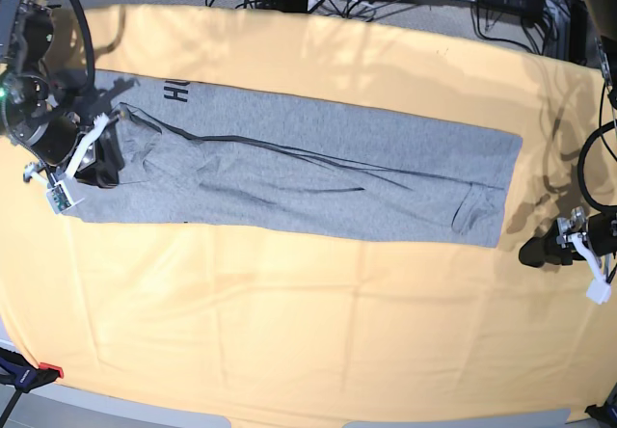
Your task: Layout the t-shirt on the table in an organized manner, then fold the t-shirt properly
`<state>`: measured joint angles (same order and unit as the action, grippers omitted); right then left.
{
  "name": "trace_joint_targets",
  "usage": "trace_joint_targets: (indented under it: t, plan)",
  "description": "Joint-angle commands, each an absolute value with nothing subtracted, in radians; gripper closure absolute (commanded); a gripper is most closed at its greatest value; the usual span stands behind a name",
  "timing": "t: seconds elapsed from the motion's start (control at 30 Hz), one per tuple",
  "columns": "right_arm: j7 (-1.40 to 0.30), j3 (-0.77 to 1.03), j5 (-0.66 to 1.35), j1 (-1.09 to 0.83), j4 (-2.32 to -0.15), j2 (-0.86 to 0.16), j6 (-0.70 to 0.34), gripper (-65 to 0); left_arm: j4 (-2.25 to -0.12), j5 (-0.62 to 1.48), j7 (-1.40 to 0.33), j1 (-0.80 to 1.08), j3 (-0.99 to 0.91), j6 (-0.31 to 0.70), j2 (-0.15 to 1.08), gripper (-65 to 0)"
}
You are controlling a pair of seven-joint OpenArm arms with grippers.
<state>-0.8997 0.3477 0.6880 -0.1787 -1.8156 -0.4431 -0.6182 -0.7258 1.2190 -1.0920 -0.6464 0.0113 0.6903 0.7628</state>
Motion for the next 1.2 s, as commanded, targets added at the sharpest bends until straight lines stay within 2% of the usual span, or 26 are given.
trace_joint_targets:
  t: [0.0, 0.17, 0.33, 0.57, 0.73, 0.8, 0.87, 1.0, 1.1, 1.17]
  plan:
    - [-0.884, 0.355, 0.698, -0.16, -1.809, -0.45, -0.62, 0.0, -0.739, 1.239, -1.073, -0.679, 0.004, 0.698, 0.785, -44.5]
    - [-0.948, 0.354, 0.739, -0.155, -1.74, -0.402, -0.698, 0.0, -0.739, 1.24, -1.073, -0.679, 0.004, 0.698, 0.784, -44.5]
    - [-1.073, 0.354, 0.946, -0.155, -1.74, -0.382, -0.698, 0.0, -0.739, 1.239, -1.073, -0.679, 0.004, 0.698, 0.784, -44.5]
    - [-1.392, 0.354, 1.22, -0.155, -1.742, -0.384, -0.698, 0.0, -0.739, 1.24, -1.069, -0.679, 0.004, 0.698, 0.784, -44.5]
    - [-1.396, 0.354, 1.361, -0.155, -1.839, -0.385, -0.698, 0.0, -0.739, 1.247, -1.069, -0.679, 0.004, 0.698, 0.784, -44.5]
    - [-1.391, 0.356, 1.322, -0.155, -1.895, -0.385, -0.698, 0.0, -0.739, 1.246, -1.07, -0.679, 0.004, 0.698, 0.785, -44.5]
    - [-1.253, 0.356, 1.192, -0.154, -1.927, -0.385, -0.698, 0.0, -0.739, 1.247, -1.07, -0.679, 0.004, 0.698, 0.785, -44.5]
    - [-0.969, 0.356, 0.81, -0.154, -1.928, -0.379, -0.69, 0.0, -0.739, 1.247, -1.07, -0.679, 0.004, 0.698, 0.784, -44.5]
    - [-0.894, 0.354, 0.64, -0.154, -1.925, -0.377, -0.556, 0.0, -0.739, 1.247, -1.07, -0.679, 0.004, 0.698, 0.784, -44.5]
    - [-0.894, 0.354, 0.623, -0.155, -1.905, -0.377, -0.545, 0.0, -0.739, 1.248, -1.069, -0.679, 0.004, 0.698, 0.784, -44.5]
